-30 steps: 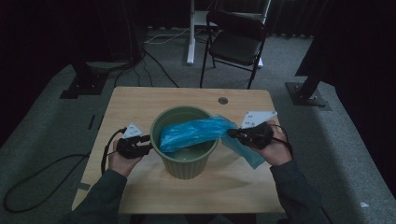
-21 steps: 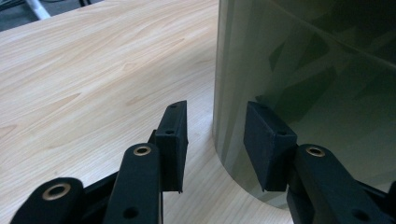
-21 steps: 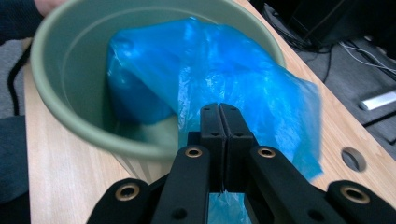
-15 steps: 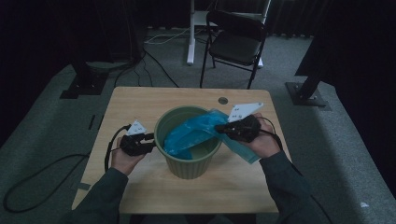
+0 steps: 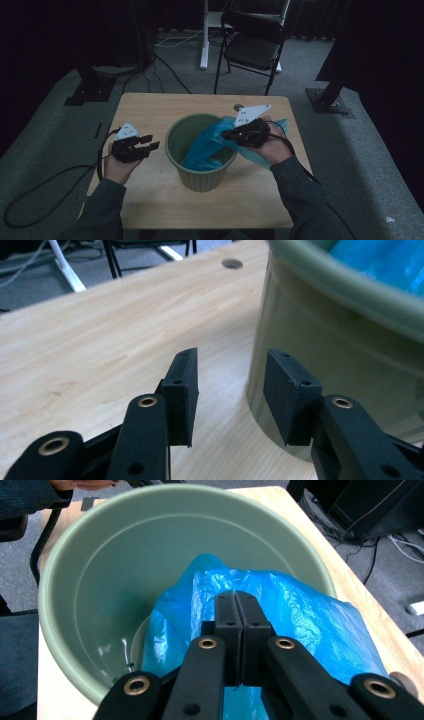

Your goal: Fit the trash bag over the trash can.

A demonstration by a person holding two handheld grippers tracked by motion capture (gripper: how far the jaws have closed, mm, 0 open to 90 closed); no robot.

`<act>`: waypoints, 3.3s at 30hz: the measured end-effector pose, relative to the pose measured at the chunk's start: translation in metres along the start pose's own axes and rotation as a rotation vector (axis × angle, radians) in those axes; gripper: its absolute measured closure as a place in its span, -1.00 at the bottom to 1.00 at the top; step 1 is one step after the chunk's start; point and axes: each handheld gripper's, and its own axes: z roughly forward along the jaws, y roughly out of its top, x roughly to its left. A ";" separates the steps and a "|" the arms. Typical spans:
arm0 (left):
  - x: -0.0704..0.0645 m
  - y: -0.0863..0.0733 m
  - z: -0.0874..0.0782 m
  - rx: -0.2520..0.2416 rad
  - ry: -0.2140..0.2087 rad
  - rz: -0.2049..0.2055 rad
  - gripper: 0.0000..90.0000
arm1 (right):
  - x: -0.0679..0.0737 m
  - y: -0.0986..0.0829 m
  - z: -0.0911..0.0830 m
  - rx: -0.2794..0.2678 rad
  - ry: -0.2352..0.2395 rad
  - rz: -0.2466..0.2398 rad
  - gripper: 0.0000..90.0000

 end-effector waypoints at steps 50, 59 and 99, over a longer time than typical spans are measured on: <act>-0.090 0.081 0.018 -0.017 -0.170 0.335 0.98 | 0.005 0.025 -0.014 -0.116 0.050 -0.017 0.69; -0.088 0.072 0.010 -0.046 -0.176 0.335 0.97 | -0.011 0.004 -0.035 -0.118 -0.075 0.070 0.89; -0.080 0.056 -0.001 -0.056 -0.145 0.328 0.92 | -0.013 -0.003 -0.004 -0.042 -0.015 0.154 1.00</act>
